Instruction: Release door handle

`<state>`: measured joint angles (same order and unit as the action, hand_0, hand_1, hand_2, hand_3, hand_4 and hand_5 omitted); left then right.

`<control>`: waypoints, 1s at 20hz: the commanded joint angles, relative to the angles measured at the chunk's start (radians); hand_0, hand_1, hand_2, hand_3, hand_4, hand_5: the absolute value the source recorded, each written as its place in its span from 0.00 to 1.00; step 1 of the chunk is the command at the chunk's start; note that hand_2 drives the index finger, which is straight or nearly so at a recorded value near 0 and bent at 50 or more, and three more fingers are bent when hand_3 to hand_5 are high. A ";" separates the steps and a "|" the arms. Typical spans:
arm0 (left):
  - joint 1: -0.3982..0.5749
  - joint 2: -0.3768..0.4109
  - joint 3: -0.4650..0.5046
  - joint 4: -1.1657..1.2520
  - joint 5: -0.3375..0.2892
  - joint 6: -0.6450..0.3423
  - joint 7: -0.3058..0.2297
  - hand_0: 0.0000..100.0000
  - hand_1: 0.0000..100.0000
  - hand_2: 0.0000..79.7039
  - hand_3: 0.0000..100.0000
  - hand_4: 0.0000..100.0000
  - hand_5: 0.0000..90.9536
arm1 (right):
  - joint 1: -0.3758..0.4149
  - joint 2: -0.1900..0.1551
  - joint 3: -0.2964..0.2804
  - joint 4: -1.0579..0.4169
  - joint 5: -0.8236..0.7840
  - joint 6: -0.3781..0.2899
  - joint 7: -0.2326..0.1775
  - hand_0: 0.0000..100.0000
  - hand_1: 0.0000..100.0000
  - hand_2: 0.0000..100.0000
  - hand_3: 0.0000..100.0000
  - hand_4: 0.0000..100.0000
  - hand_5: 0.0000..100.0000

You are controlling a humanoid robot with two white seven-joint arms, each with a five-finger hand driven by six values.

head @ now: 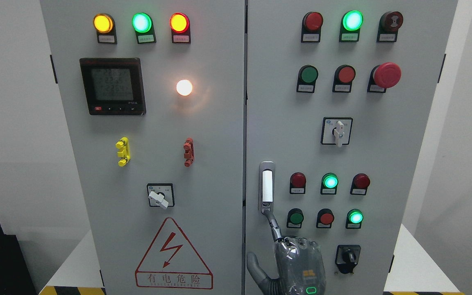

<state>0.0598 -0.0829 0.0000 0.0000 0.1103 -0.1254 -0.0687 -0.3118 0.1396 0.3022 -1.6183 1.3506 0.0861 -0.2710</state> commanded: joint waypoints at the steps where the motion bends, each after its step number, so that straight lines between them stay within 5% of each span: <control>1: 0.000 0.000 -0.012 -0.015 0.000 0.000 0.000 0.12 0.39 0.00 0.00 0.00 0.00 | 0.003 0.000 0.000 -0.020 -0.001 -0.005 -0.010 0.35 0.41 0.15 1.00 1.00 0.99; 5: 0.000 0.000 -0.012 -0.015 0.000 0.000 0.000 0.12 0.39 0.00 0.00 0.00 0.00 | 0.000 0.000 -0.008 -0.023 -0.004 -0.015 -0.063 0.35 0.41 0.19 1.00 1.00 0.99; 11: 0.000 0.000 -0.012 -0.015 0.000 0.000 0.000 0.12 0.39 0.00 0.00 0.00 0.00 | 0.011 0.002 -0.015 -0.023 -0.007 -0.022 -0.089 0.37 0.41 0.33 1.00 1.00 0.98; 14: 0.000 0.000 -0.012 -0.015 0.000 0.000 0.000 0.12 0.39 0.00 0.00 0.00 0.00 | 0.010 0.002 -0.025 -0.025 -0.011 -0.022 -0.090 0.39 0.42 0.46 1.00 1.00 0.98; 16: 0.000 0.000 -0.012 -0.015 0.000 0.000 0.000 0.12 0.39 0.00 0.00 0.00 0.00 | 0.008 0.002 -0.025 -0.026 -0.011 -0.022 -0.085 0.45 0.39 0.67 1.00 0.94 0.98; 20: 0.000 0.000 -0.012 -0.015 0.000 0.000 0.000 0.12 0.39 0.00 0.00 0.00 0.00 | 0.002 0.002 -0.026 -0.028 -0.014 -0.022 -0.080 0.50 0.34 0.88 1.00 1.00 0.97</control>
<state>0.0598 -0.0829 0.0000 0.0000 0.1103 -0.1254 -0.0688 -0.3039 0.1406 0.2868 -1.6387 1.3401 0.0648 -0.3602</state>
